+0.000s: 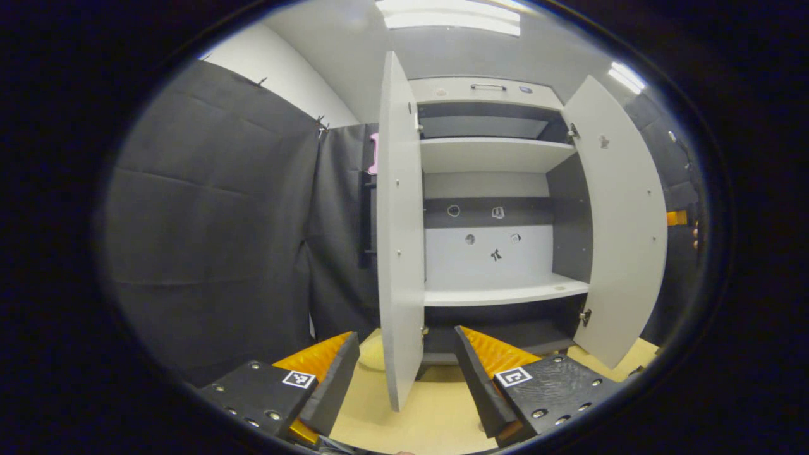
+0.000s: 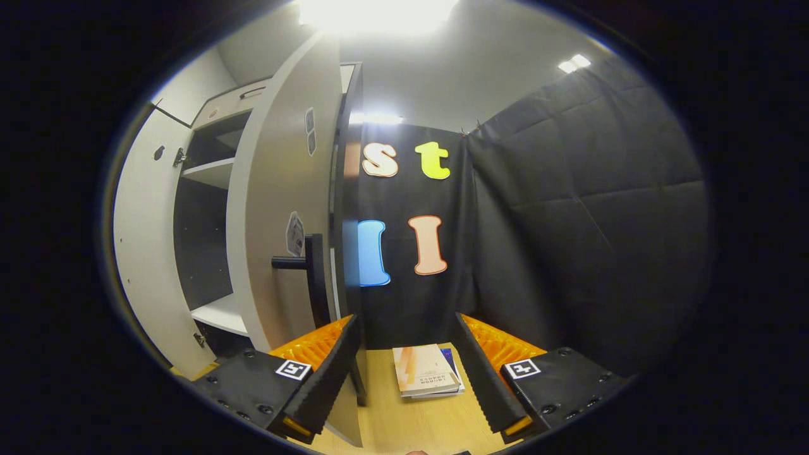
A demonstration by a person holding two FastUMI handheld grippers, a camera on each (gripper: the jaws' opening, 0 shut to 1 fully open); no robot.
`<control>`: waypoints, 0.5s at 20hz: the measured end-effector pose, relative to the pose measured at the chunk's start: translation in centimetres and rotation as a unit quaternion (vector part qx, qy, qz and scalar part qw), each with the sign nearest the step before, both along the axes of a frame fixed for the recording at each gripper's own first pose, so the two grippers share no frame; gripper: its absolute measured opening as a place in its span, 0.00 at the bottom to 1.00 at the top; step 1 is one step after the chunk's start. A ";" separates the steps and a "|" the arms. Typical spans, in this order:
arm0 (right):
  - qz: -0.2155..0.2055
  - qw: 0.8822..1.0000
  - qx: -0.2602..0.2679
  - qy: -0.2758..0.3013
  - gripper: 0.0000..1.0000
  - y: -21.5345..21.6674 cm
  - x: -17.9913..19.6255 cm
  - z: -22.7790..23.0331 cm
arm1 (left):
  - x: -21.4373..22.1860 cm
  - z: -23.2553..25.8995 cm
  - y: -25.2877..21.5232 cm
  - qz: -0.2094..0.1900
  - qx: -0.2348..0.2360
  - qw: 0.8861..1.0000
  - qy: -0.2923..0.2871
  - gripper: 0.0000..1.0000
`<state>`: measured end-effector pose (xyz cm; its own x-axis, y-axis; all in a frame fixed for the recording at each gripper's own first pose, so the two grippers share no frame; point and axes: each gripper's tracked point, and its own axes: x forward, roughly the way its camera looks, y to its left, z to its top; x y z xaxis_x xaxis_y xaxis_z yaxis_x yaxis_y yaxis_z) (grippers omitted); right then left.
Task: Grasp the bottle in the cabinet with the left hand and place it on the coaster, then close the right door with the right hand and the left door with the left hand.
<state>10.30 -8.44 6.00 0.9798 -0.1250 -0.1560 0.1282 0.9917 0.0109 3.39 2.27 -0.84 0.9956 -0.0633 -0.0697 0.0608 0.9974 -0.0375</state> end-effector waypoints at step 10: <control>-0.030 0.999 -0.003 0.013 0.95 1.8 -0.6 0.2 | 3.4 -0.5 4.4 0.004 -0.005 1.000 -0.006 0.88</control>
